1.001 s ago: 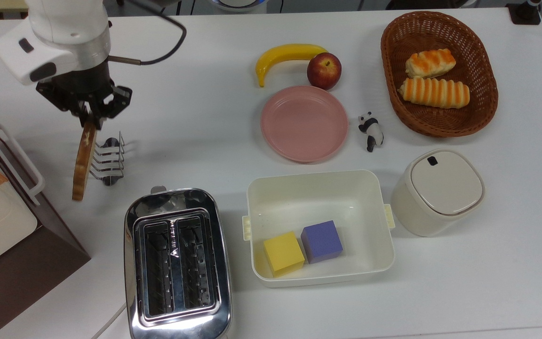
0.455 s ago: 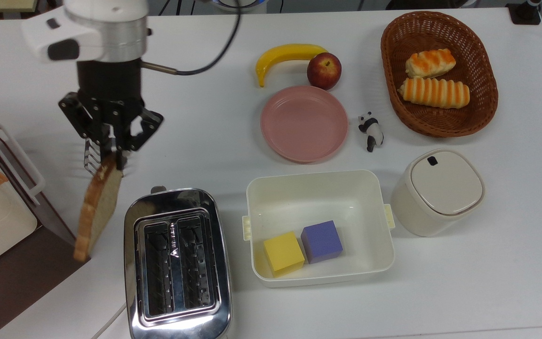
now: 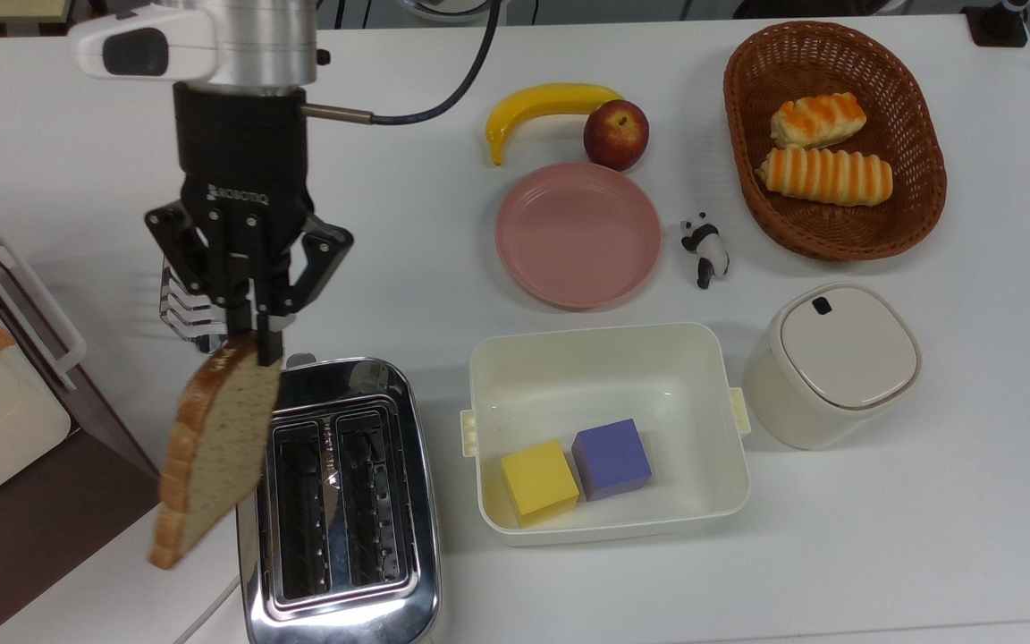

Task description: Put the bread in the toaster

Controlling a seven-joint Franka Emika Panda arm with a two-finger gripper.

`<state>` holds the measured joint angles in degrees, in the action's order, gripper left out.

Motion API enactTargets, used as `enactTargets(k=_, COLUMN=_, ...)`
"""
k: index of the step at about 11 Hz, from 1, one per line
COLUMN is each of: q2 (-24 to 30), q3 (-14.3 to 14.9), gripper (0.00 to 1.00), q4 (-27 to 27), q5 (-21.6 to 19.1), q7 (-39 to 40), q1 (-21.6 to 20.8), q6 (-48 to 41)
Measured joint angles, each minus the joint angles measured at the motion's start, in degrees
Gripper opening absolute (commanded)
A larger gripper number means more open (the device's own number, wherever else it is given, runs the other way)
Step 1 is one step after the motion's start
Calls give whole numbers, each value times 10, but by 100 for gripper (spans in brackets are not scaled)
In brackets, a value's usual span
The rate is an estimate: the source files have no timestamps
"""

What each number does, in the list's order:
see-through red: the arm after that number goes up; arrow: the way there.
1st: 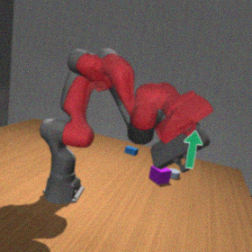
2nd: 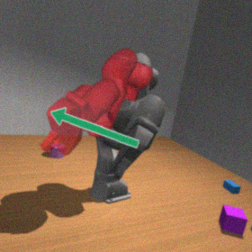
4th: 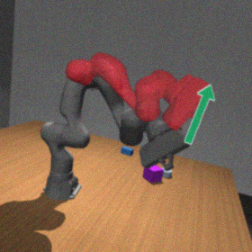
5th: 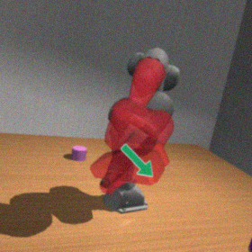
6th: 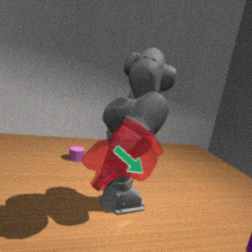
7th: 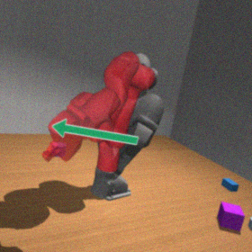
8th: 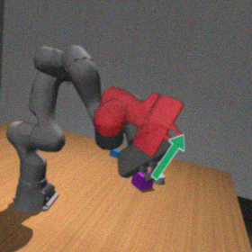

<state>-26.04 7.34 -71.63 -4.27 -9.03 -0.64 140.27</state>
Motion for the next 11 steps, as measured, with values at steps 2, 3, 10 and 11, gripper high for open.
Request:
enactTargets(k=2, q2=-2, q3=-7, gripper=17, q4=-4, q5=-23, q7=27, q1=0, q6=0)
enactTargets(k=3, q2=-4, q3=-8, gripper=16, q4=-9, q5=-40, q7=45, q1=0, q6=0)
enactTargets(k=10, q2=-6, q3=-12, gripper=25, q4=-21, q5=-85, q7=167, q1=9, q6=-113)
enactTargets(k=11, q2=-6, q3=-12, gripper=33, q4=-21, q5=-88, q7=168, q1=12, q6=-113)
